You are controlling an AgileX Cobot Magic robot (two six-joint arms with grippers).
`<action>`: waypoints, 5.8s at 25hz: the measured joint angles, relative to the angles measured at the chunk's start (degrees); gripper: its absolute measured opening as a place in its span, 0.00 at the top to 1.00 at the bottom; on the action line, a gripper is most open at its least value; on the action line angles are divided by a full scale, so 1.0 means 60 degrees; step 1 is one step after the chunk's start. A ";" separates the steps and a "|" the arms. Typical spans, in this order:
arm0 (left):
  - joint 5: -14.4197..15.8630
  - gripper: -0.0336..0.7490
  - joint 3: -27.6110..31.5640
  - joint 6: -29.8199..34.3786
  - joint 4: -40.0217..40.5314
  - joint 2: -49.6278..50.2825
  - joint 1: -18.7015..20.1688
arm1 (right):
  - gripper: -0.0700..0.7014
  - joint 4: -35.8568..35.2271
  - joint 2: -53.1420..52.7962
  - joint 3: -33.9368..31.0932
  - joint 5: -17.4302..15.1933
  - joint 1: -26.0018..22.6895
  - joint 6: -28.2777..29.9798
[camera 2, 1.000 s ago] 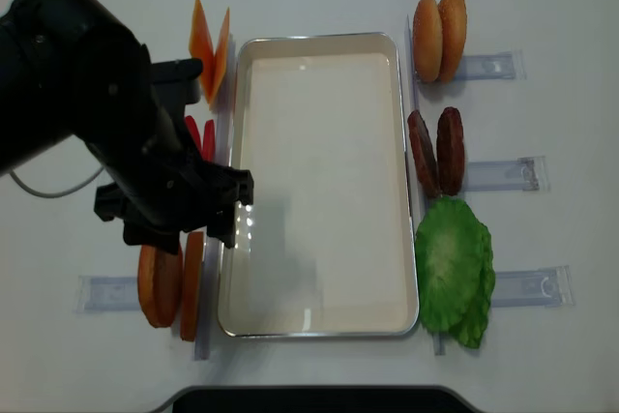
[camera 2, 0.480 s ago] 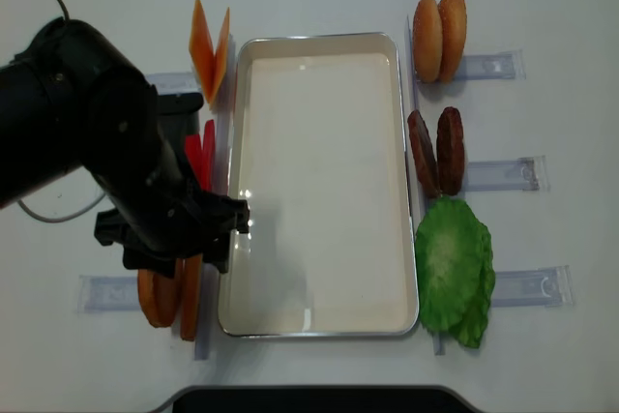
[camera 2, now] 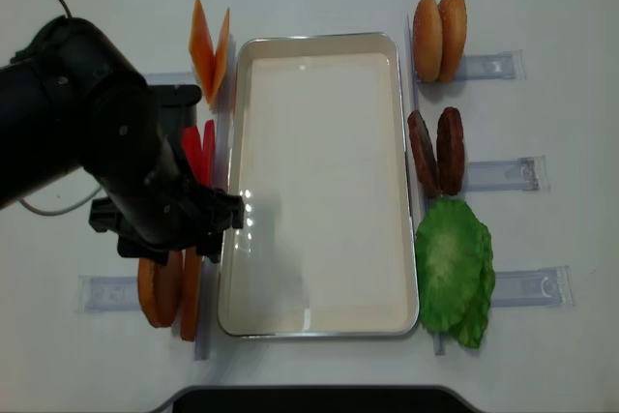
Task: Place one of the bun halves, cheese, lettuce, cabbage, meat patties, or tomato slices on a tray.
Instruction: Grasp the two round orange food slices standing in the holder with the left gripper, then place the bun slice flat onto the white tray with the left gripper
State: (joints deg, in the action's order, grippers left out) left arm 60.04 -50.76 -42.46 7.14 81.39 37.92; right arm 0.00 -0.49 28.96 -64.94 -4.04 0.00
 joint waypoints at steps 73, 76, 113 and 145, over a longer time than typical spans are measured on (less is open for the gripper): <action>-0.1879 0.78 -0.3104 0.4628 -0.4665 0.2327 -0.1018 | 0.37 0.0000 0.0000 0.0000 0.0000 0.0000 0.0000; -0.2050 0.78 -0.3104 0.4890 -0.4995 0.2476 -0.1018 | 0.37 0.0000 0.0000 0.0000 0.0000 0.0000 0.0000; -0.3768 0.78 -0.2507 0.6645 -0.6403 0.3741 -0.1018 | 0.37 0.0000 0.0000 0.0000 0.0000 0.0000 0.0000; -0.3005 0.26 -0.2507 0.6095 -0.5680 0.4101 -0.1018 | 0.37 0.0000 0.0000 0.0000 0.0000 0.0000 0.0000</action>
State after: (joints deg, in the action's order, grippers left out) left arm 42.00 -65.80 -5.89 -26.94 106.00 31.81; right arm 0.00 -0.49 28.96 -64.94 -4.04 0.00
